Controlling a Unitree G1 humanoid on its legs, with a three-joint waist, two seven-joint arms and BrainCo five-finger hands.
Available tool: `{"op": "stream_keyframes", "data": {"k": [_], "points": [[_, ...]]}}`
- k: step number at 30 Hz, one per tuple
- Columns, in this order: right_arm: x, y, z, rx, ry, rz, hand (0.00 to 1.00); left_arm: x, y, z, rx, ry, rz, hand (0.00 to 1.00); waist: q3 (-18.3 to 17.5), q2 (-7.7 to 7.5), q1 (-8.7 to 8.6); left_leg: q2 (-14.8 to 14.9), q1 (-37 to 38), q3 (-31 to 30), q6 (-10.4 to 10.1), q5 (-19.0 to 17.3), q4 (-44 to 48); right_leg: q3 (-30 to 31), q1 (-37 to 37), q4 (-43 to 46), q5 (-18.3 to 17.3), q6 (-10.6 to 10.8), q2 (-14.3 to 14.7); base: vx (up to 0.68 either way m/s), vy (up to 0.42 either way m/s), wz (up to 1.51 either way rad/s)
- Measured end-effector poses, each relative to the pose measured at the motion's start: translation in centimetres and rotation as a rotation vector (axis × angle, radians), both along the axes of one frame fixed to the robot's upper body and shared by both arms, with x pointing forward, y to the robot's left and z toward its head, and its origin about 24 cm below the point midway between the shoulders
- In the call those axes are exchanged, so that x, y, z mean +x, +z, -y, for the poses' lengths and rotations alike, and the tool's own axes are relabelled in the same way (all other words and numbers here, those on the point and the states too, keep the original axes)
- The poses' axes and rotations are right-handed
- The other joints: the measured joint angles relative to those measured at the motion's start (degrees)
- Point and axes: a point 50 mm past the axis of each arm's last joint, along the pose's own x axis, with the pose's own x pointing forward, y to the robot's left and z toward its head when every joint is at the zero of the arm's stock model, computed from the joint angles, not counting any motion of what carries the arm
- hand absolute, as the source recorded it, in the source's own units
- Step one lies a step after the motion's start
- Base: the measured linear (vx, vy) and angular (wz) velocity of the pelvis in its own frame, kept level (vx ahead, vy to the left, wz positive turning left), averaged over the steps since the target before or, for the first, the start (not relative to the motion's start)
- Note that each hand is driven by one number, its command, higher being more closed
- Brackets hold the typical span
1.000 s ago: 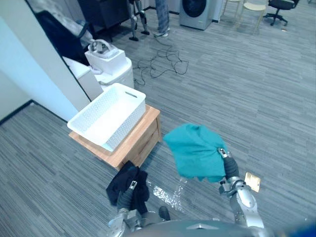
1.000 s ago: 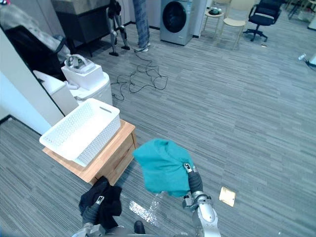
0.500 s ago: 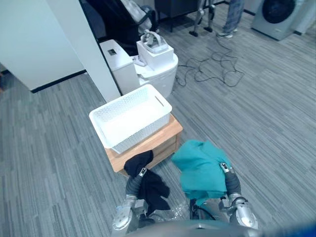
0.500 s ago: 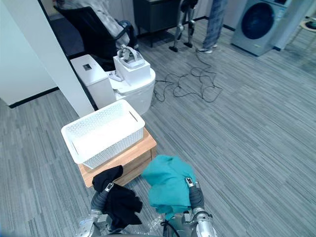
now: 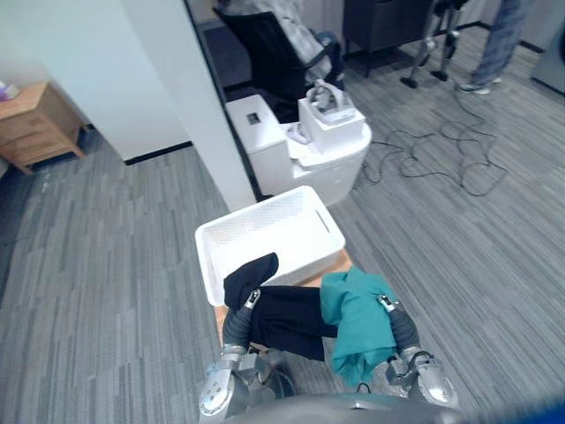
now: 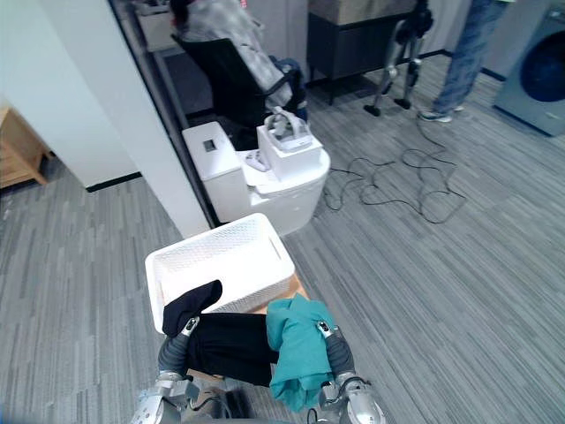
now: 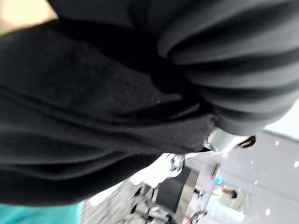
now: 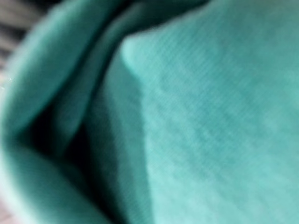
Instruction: Tidy the bed and pick cloth on bed and put in laundry
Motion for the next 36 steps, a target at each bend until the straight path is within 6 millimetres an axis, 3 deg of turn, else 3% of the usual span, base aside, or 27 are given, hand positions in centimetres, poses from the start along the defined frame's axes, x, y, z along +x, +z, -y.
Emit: {"op": "stream_keyframes", "data": {"k": [2, 5, 7, 8, 9, 10, 12, 14, 15, 16, 17, 18, 19, 22, 27, 29, 30, 32, 34, 36], "points": [[0.5, 0.6, -0.3, 0.019, -0.029, 0.030, 1.00, 0.1, 0.2, 0.1, -0.006, -0.018, -0.008, 1.00, 0.9, -1.54, 0.86, -1.9, 0.4, -0.7, 0.8, -0.5, 0.1, 0.7, 1.3, -0.1, 0.9, 1.3, -1.4, 0.19, 0.115, 0.35], [0.7, 0.7, 0.2, 0.006, -0.059, 0.044, 1.00, 0.3, 0.0, 0.6, -0.017, -0.040, -0.033, 1.00, 1.2, -1.35, 1.31, -2.3, 0.5, -1.6, 0.9, -3.5, 0.1, 0.7, 0.8, 2.9, 1.7, 2.6, -1.8, 0.11, 0.088, 0.33], [0.9, 0.9, 1.2, -0.015, -0.102, 0.066, 1.00, 0.0, -0.4, 0.8, -0.026, -0.059, -0.073, 1.00, 1.6, -0.99, 1.22, -3.8, 3.5, -4.7, 0.7, -4.6, -2.6, 1.6, -4.4, 18.6, 1.9, 2.2, -4.0, 0.08, 0.111, 0.42], [0.8, 1.0, 1.5, -0.022, -0.116, 0.075, 1.00, 0.0, -0.3, 0.7, -0.021, -0.064, -0.074, 1.00, 1.8, -0.97, 0.81, -4.5, 4.9, -6.0, 1.1, -4.2, -4.2, 2.7, -6.7, 24.7, 2.0, 0.7, -4.8, 0.12, 0.102, 0.98], [0.3, 1.0, 2.0, -0.025, -0.152, 0.076, 1.00, -0.2, -0.3, 0.6, -0.011, -0.084, -0.088, 1.00, 1.9, -0.82, -1.41, -5.4, 6.1, -10.0, 1.5, -3.9, -5.7, 4.8, -8.6, 28.7, -2.1, -0.6, -3.9, 0.17, 0.051, 1.50], [0.1, 1.4, 2.4, -0.028, -0.177, 0.090, 1.00, 0.0, -0.2, 0.3, 0.007, -0.101, -0.091, 1.00, 1.8, -1.03, -2.82, -5.6, 6.7, -13.2, 1.6, -3.9, -6.2, 7.2, -10.1, 28.1, -5.1, -0.9, -1.9, 0.18, 0.038, 1.64], [0.0, 2.4, 2.7, -0.032, -0.215, 0.122, 1.00, 0.3, -0.2, 0.0, 0.019, -0.130, -0.104, 1.00, 1.6, -1.32, -3.34, -5.9, 6.8, -16.6, 1.6, -3.9, -6.2, 10.4, -12.5, 25.9, -6.5, -0.4, 0.6, 0.19, 0.006, 1.25], [-0.6, 3.4, 2.9, -0.017, -0.255, 0.157, 1.00, 0.1, -0.4, 0.1, 0.011, -0.159, -0.130, 1.00, 1.0, -2.13, -3.30, -6.4, 7.7, -18.8, 1.6, -4.1, -6.0, 12.7, -14.1, 20.4, -6.0, -0.4, 1.8, 0.22, -0.030, 0.91], [-0.5, 4.0, 2.9, -0.002, -0.257, 0.180, 1.00, -0.4, -0.3, 0.0, 0.004, -0.160, -0.145, 1.00, 0.3, -3.08, -3.07, -6.8, 7.8, -18.8, 1.2, -4.4, -5.5, 12.7, -14.1, 16.1, -4.1, -0.7, 1.5, 0.24, -0.065, 0.30], [-0.6, 4.4, 2.7, 0.014, -0.251, 0.200, 1.00, -1.2, -0.3, 0.0, -0.009, -0.156, -0.165, 1.00, -0.7, -4.34, -1.82, -7.4, 7.5, -17.7, -0.5, -5.7, -3.8, 11.9, -12.2, 10.9, -2.1, -0.5, 0.4, 0.28, -0.100, 0.22], [-0.5, 4.5, 2.7, 0.015, -0.248, 0.206, 1.00, -1.4, -0.4, 0.1, -0.017, -0.158, -0.177, 1.00, -1.1, -4.51, -1.69, -6.7, 7.5, -15.4, -1.2, -6.2, -3.3, 11.1, -10.8, 9.1, -1.7, -0.4, 0.7, 0.20, -0.084, 0.30], [-0.5, 4.8, 2.7, 0.024, -0.252, 0.216, 1.00, -1.8, -0.5, 0.4, -0.029, -0.160, -0.192, 1.00, -1.3, -3.63, -1.62, -5.4, 7.4, -10.6, -1.9, -6.8, -2.9, 9.9, -9.3, 7.1, -1.3, -0.4, 1.0, 0.17, -0.069, 0.32], [-0.4, 5.0, 2.8, 0.042, -0.257, 0.227, 1.00, -1.8, -0.3, 0.9, -0.054, -0.163, -0.188, 1.00, -1.6, -3.00, -1.56, -4.9, 7.7, -8.0, -1.2, -6.4, -3.0, 9.5, -8.5, 5.9, -1.3, -0.4, 1.3, 0.16, -0.044, 0.22], [0.0, 5.6, 2.3, 0.061, -0.242, 0.250, 1.00, -2.4, 0.3, 1.4, -0.088, -0.165, -0.177, 1.00, -2.2, -1.43, 0.49, -4.0, 8.4, -6.5, -1.3, -6.1, -2.9, 9.6, -6.3, 1.7, 0.3, -0.3, 2.4, 0.17, -0.042, -0.04], [1.2, 6.8, 2.2, 0.068, -0.261, 0.305, 1.00, -2.7, 0.7, 1.6, -0.103, -0.180, -0.179, 1.00, -2.0, -1.61, 1.48, -3.3, 9.8, -5.6, -2.2, -6.8, -2.5, 10.2, -4.8, 1.1, 0.7, -0.4, 3.0, 0.05, -0.015, -0.02], [1.6, 7.6, 2.4, 0.064, -0.265, 0.343, 1.00, -2.6, 1.0, 1.9, -0.115, -0.197, -0.181, 1.00, -2.0, -1.51, 1.69, -2.1, 9.1, -4.7, -2.7, -10.4, -0.2, 10.5, -4.8, 2.2, 0.5, -0.6, 3.5, -0.12, 0.034, -0.07], [1.6, 7.9, 2.3, 0.067, -0.261, 0.354, 1.00, -2.7, 1.1, 1.9, -0.117, -0.198, -0.184, 1.00, -2.0, -1.46, 1.73, -2.2, 9.0, -4.6, -2.8, -10.5, -0.2, 10.7, -4.9, 2.4, 0.4, -0.6, 3.5, -0.15, 0.051, -0.17], [1.7, 8.9, 2.1, 0.047, -0.238, 0.404, 1.00, -3.1, 1.4, 1.7, -0.107, -0.214, -0.192, 1.00, -2.7, -2.18, 1.41, -3.7, 9.8, -4.7, -3.6, -9.9, -3.2, 11.6, -5.2, 2.1, -0.1, -0.4, 3.1, -0.11, 0.054, -0.04], [2.5, 11.0, 2.7, 0.005, -0.242, 0.504, 1.00, -2.1, 1.9, 2.1, -0.104, -0.257, -0.169, 1.00, -3.3, -2.55, -0.06, -5.4, 9.8, -5.1, -4.0, -7.7, -8.7, 11.4, -6.3, -0.3, 0.6, -0.5, 2.7, -0.08, 0.054, 0.27], [3.4, 11.9, 3.5, -0.041, -0.240, 0.547, 1.00, -1.3, 2.0, 2.5, -0.105, -0.289, -0.164, 1.00, -3.2, -2.08, -0.39, -5.5, 9.5, -6.0, -2.4, -3.8, -10.5, 10.4, -6.7, -0.7, 1.6, -0.1, 2.8, -0.07, 0.031, 0.23]]}}
